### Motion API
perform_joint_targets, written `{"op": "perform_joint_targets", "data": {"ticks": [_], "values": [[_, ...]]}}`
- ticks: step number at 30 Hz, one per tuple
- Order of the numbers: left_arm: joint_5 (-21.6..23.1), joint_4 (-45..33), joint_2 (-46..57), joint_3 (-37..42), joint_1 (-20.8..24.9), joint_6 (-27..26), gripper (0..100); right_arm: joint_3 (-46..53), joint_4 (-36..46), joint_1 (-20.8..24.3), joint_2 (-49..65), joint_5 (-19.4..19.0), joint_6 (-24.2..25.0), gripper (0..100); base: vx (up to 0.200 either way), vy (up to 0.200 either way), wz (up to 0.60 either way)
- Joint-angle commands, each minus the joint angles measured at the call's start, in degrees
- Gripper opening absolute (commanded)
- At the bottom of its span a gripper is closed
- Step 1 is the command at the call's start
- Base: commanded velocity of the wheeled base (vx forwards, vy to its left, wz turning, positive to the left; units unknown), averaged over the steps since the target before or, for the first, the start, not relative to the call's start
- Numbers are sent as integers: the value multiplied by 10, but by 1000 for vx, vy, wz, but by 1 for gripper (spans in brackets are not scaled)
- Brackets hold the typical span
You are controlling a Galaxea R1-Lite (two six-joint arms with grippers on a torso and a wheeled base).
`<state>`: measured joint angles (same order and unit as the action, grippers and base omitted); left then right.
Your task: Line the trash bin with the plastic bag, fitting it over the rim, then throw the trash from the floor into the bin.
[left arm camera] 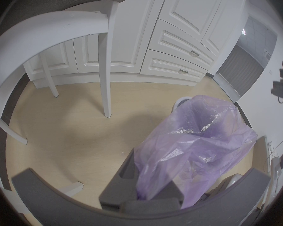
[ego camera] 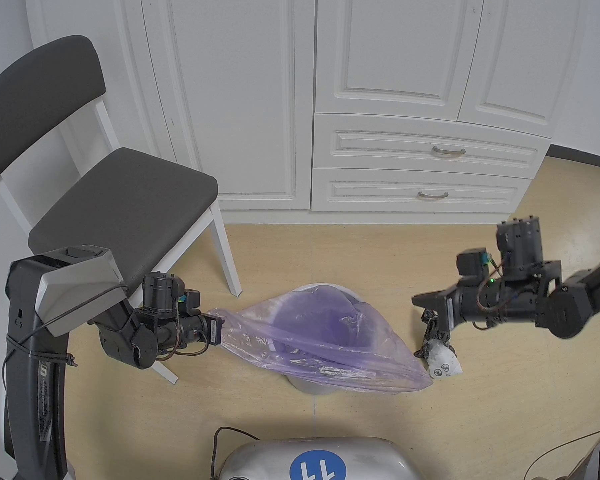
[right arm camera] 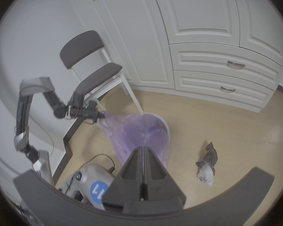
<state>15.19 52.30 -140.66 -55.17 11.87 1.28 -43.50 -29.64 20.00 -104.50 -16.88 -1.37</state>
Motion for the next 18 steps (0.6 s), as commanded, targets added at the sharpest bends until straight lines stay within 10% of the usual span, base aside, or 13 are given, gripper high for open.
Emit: {"op": "perform_joint_targets", "data": {"ticks": [1,18], "values": [[-1,52,7,55,-2,1,0,-362,197,92,-250,134,180,0,0,0,0],[-15,83,13,74,0,2,0,-595,350,125,-462,133,199,0,0,0,0]]}}
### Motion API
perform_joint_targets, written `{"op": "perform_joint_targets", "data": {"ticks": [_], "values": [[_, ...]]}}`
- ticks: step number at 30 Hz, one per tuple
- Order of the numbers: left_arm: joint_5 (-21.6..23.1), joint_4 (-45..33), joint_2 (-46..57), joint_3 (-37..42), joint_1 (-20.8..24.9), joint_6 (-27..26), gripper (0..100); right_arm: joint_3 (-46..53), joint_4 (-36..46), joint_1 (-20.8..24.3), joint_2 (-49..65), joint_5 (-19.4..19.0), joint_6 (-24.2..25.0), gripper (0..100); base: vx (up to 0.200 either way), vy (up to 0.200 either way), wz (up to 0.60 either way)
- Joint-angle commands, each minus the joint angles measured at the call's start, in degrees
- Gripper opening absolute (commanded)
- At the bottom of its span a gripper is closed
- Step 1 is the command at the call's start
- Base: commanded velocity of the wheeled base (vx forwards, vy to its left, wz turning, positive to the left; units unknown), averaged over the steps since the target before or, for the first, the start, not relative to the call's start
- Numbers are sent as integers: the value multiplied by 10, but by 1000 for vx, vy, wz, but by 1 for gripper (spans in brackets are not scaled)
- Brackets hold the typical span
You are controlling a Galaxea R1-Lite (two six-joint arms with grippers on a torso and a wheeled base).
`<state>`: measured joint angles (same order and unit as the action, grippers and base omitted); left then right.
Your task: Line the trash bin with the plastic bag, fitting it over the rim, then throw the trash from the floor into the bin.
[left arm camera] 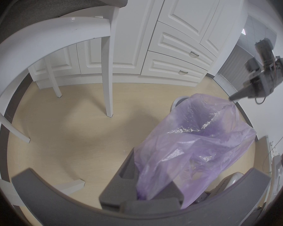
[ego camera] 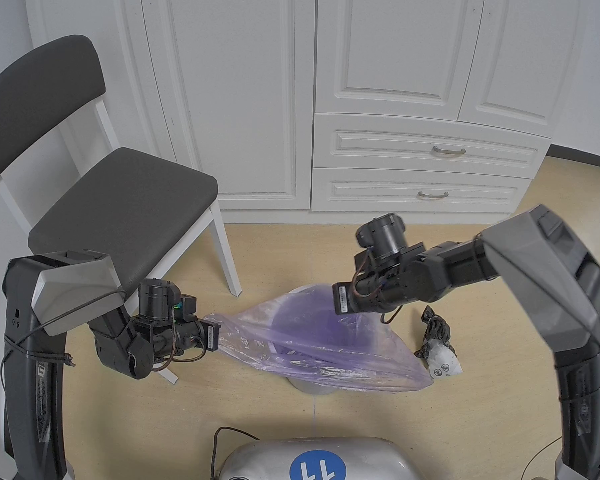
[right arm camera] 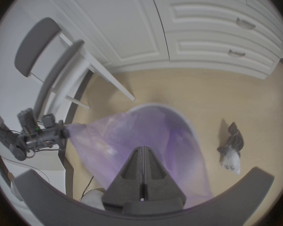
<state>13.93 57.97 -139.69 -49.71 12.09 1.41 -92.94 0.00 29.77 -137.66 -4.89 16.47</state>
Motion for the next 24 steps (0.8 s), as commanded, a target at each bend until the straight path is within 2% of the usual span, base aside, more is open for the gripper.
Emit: {"op": "perform_joint_targets", "data": {"ticks": [1,2,8,16,24], "values": [[-2,26,4,20,-2,2,0,-113,57,28,-140,14,22,0,0,0,0],[-2,26,4,20,-2,2,0,-113,57,28,-140,14,22,0,0,0,0],[-2,28,12,25,-4,2,0,-217,202,28,-198,13,23,0,0,0,0],[-3,27,9,8,-3,3,0,-217,169,23,-222,-5,-2,0,0,0,0],[-2,30,3,-4,0,8,0,-217,162,15,-191,-6,10,0,0,0,0]]}}
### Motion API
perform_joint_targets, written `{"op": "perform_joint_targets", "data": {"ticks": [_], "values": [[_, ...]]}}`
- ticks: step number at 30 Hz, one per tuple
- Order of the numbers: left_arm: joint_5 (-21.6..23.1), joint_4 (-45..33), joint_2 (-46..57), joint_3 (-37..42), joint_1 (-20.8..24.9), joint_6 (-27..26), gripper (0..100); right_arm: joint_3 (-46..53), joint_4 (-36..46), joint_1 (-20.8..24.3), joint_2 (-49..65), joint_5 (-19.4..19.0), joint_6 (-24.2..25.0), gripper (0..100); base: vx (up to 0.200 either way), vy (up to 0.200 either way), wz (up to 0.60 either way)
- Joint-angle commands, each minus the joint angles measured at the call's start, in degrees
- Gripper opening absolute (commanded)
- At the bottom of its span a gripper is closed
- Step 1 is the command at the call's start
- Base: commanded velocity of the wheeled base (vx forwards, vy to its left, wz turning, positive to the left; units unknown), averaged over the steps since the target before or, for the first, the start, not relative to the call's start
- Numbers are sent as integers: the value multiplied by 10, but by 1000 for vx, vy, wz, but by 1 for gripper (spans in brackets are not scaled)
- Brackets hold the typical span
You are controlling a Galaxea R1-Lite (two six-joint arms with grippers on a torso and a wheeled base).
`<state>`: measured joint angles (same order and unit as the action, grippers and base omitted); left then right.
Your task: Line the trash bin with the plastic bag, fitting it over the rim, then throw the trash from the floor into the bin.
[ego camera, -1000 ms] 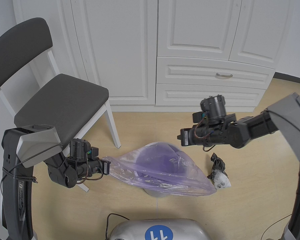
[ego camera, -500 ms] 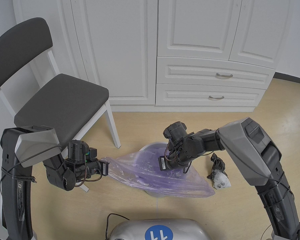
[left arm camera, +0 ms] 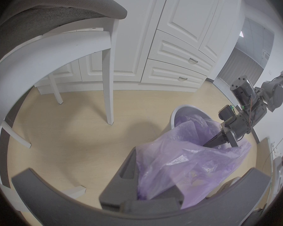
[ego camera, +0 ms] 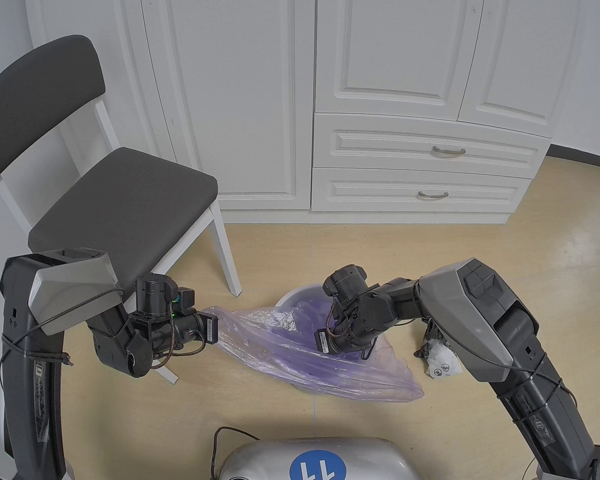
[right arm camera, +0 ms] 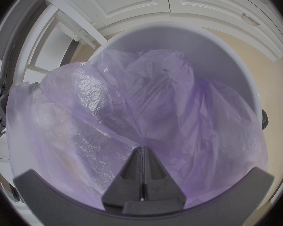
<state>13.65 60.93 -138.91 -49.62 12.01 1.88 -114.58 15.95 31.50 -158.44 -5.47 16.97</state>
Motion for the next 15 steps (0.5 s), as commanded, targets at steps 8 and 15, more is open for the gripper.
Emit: {"op": "perform_joint_targets", "data": {"ticks": [8,15], "values": [[1,0,-4,-7,0,8,0,0,61,-1,112,3,22,0,0,0,0],[0,0,-7,-4,1,8,0,0,35,-3,79,7,19,0,0,0,0]]}}
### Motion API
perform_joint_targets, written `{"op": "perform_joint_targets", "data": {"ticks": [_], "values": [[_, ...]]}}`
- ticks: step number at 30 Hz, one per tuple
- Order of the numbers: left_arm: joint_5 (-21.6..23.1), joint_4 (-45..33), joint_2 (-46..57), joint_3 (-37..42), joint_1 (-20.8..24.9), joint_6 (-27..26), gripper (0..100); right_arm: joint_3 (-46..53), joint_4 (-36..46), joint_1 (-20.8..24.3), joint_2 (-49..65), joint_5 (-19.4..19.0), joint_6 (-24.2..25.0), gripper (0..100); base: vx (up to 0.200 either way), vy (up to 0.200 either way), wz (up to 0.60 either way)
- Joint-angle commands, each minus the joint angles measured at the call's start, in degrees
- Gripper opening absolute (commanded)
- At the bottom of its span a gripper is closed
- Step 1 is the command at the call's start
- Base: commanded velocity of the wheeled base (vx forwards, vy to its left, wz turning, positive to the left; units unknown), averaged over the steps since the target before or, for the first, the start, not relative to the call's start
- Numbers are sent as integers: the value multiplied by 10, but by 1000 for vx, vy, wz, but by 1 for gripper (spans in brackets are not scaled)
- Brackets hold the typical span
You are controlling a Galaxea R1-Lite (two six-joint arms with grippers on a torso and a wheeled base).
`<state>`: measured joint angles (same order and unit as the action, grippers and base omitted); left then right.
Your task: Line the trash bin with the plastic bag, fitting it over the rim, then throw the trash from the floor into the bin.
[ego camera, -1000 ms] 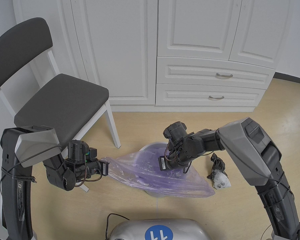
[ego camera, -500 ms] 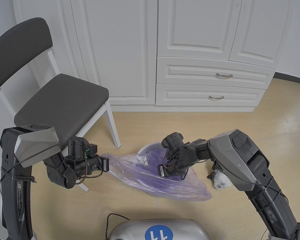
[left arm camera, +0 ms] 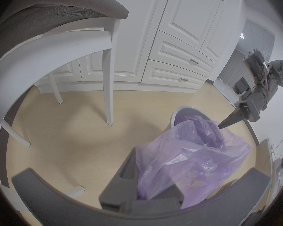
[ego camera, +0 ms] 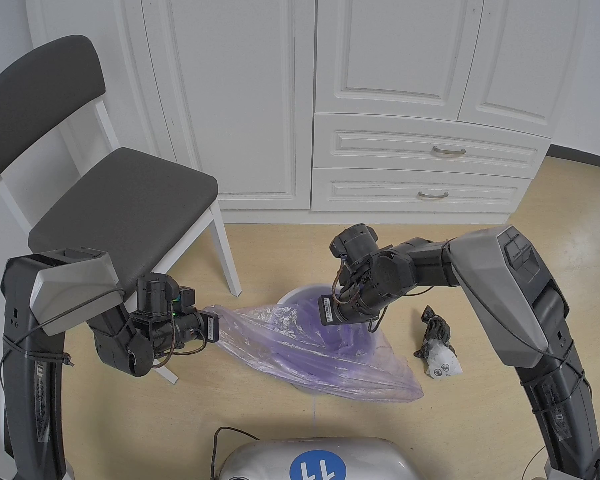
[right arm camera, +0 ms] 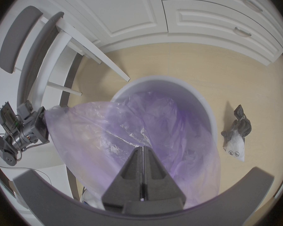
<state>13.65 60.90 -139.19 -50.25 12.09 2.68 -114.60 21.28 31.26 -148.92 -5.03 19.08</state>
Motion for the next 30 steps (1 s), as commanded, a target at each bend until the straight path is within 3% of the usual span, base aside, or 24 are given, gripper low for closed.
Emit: {"op": "perform_joint_targets", "data": {"ticks": [1,5,11,19,26,29,30], "values": [[0,0,-3,3,0,0,0,0,-39,-1,-34,4,-4,0,0,0,0],[0,2,5,19,0,-2,0,0,-124,-5,-86,6,-7,0,0,0,0],[0,31,2,32,1,-3,0,0,-144,-5,-121,20,-40,0,0,0,0],[0,35,8,39,1,-3,0,0,-128,-8,-119,-5,-70,0,0,0,0],[-1,49,19,48,3,-4,0,18,-112,-17,-40,-18,-75,0,0,0,0],[0,50,28,57,3,-4,0,94,-113,-23,32,-28,-87,0,0,0,0],[0,50,29,60,3,-3,0,112,-117,-23,47,-34,-102,100,0,0,0]]}}
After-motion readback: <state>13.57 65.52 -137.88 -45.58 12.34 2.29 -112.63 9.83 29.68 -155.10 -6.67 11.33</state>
